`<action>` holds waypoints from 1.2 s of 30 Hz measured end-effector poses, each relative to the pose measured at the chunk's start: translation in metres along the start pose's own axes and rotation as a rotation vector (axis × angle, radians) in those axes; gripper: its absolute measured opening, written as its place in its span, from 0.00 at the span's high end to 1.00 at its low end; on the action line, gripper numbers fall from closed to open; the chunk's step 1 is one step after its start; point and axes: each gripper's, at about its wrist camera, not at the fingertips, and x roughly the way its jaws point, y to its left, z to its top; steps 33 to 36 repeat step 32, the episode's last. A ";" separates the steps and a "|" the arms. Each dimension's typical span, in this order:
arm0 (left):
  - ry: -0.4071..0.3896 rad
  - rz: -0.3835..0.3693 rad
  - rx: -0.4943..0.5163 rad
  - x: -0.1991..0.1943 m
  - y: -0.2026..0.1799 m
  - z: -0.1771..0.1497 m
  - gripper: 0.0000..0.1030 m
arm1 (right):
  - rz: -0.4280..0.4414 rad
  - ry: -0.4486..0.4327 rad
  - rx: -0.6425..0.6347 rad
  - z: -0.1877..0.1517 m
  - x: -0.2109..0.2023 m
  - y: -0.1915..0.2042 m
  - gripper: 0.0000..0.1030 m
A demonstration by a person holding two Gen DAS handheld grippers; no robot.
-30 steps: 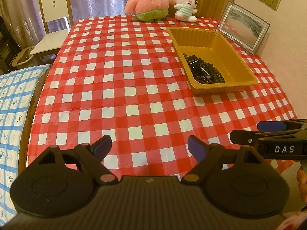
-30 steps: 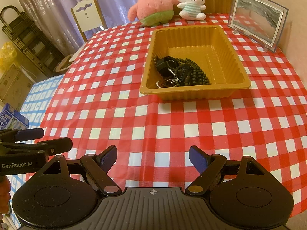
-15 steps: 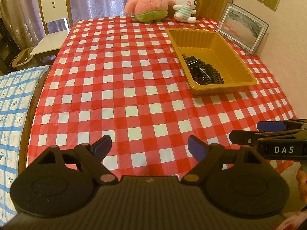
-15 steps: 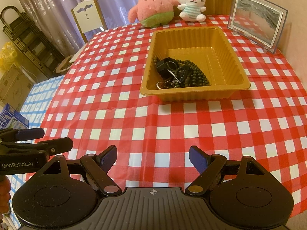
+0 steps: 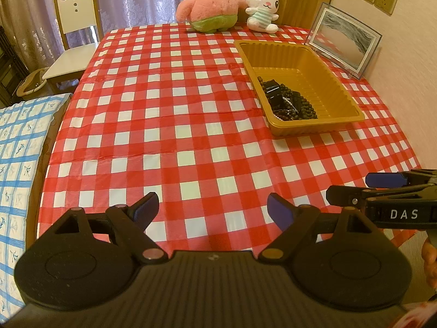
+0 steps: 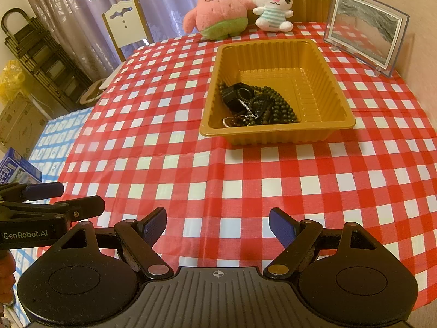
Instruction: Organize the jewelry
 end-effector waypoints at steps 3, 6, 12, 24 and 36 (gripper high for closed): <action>0.000 0.000 -0.001 0.000 0.000 0.000 0.17 | 0.000 -0.001 0.000 0.000 0.000 0.000 0.21; -0.001 0.000 -0.001 0.000 0.000 0.000 0.17 | 0.000 -0.001 0.000 0.001 -0.002 0.000 0.21; -0.001 -0.001 0.002 0.000 -0.001 0.001 0.17 | 0.000 -0.002 -0.001 0.002 -0.001 -0.001 0.21; -0.004 -0.003 0.006 -0.001 -0.004 0.003 0.17 | 0.000 -0.002 -0.001 0.002 -0.002 -0.001 0.21; -0.006 -0.010 0.014 -0.001 -0.009 0.006 0.17 | 0.000 -0.001 0.002 0.003 -0.003 -0.002 0.21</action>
